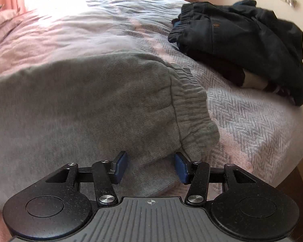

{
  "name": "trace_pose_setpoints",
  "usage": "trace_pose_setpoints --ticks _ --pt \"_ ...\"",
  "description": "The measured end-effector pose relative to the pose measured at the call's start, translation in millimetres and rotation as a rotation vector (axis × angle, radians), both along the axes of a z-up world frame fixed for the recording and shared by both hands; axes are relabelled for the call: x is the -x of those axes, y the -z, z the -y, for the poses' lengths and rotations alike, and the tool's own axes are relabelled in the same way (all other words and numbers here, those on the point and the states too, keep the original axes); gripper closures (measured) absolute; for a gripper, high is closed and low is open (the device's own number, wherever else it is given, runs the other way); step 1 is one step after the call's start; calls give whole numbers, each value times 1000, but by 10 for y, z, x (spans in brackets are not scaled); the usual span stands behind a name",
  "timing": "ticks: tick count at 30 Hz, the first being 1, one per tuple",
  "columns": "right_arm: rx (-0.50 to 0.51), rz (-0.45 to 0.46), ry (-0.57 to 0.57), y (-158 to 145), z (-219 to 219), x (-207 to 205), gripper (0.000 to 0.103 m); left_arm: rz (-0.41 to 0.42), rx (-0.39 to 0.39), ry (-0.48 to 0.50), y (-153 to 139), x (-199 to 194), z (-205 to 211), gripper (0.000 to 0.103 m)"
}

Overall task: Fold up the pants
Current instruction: 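Pull back both open grippers from the lengthwise-folded sweatpants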

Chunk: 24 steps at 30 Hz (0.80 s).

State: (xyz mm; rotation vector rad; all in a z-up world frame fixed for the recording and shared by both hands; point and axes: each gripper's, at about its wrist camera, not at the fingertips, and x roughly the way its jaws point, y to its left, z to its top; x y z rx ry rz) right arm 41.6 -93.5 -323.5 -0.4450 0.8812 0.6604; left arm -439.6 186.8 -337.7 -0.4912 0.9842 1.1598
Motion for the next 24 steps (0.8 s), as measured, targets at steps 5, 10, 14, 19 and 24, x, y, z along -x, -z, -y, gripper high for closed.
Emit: trace_pose_setpoints --ticks 5,10,14,19,24 --pt "-53 100 -74 -417 -12 272 56 -21 -84 59 -315 -67 216 85" --pt "-73 -5 -262 -271 -269 759 55 -4 -67 136 -254 -421 331 76" --pt "98 2 -326 106 -458 994 54 -69 9 122 -35 -557 319 72" --pt "7 -178 -237 -370 -478 882 54 -63 25 123 -490 -559 428 72" --pt "-21 -296 -197 -890 -338 1074 49 -25 59 143 -1060 -474 643 61"
